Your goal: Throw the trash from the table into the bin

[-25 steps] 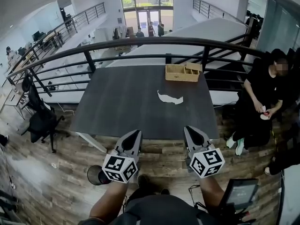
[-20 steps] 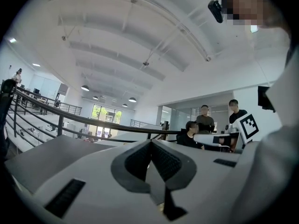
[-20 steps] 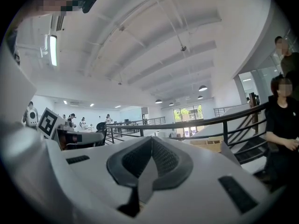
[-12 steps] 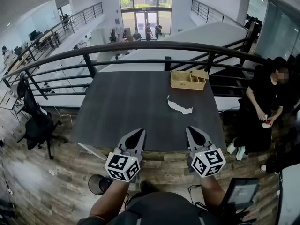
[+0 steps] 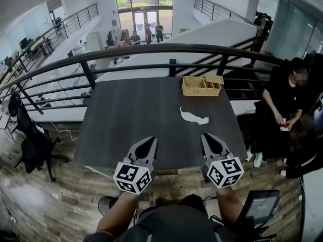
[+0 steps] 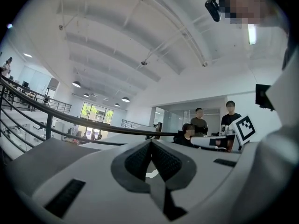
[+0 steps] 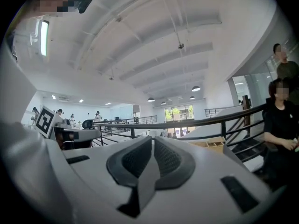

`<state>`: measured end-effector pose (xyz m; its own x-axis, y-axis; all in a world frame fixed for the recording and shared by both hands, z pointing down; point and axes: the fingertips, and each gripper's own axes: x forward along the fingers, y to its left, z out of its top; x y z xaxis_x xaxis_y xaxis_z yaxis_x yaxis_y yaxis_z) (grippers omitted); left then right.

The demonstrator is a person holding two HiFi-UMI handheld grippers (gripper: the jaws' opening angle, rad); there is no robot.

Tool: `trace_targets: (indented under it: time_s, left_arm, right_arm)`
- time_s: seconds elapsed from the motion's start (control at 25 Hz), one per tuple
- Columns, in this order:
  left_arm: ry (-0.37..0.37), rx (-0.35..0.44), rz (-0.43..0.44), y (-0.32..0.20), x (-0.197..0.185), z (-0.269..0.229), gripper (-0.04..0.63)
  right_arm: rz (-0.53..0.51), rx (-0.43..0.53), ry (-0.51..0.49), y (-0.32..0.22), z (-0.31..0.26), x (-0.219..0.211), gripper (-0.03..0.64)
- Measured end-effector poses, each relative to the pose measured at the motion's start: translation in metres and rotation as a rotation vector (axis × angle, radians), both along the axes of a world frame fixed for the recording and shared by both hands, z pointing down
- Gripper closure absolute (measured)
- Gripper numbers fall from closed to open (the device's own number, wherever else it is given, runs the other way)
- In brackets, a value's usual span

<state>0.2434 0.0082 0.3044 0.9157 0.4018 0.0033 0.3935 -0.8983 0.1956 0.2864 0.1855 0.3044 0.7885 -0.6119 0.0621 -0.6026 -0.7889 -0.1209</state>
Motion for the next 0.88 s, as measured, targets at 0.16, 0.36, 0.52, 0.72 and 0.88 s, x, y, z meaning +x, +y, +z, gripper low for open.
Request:
trace_targets:
  time_s: [0.16, 0.36, 0.52, 0.72, 0.88]
  left_arm:
    - [0.002, -0.011, 0.013, -0.007, 0.009, 0.0, 0.586]
    - [-0.01, -0.02, 0.018, -0.012, 0.038, 0.004, 0.586]
    - [-0.02, -0.018, 0.019, -0.003, 0.065, 0.008, 0.586]
    - [-0.024, -0.003, 0.024, 0.01, 0.106, 0.007, 0.584]
    - [-0.03, -0.013, 0.036, 0.023, 0.139, 0.008, 0.584]
  right_arm:
    - [0.023, -0.01, -0.017, -0.004, 0.003, 0.012, 0.607]
    - [0.031, -0.013, -0.031, -0.006, 0.008, 0.043, 0.607]
    - [0.025, -0.013, -0.043, -0.002, 0.014, 0.076, 0.607]
    - [0.03, -0.009, -0.042, 0.01, 0.013, 0.12, 0.606]
    - [0.043, -0.005, -0.063, 0.024, 0.018, 0.154, 0.603]
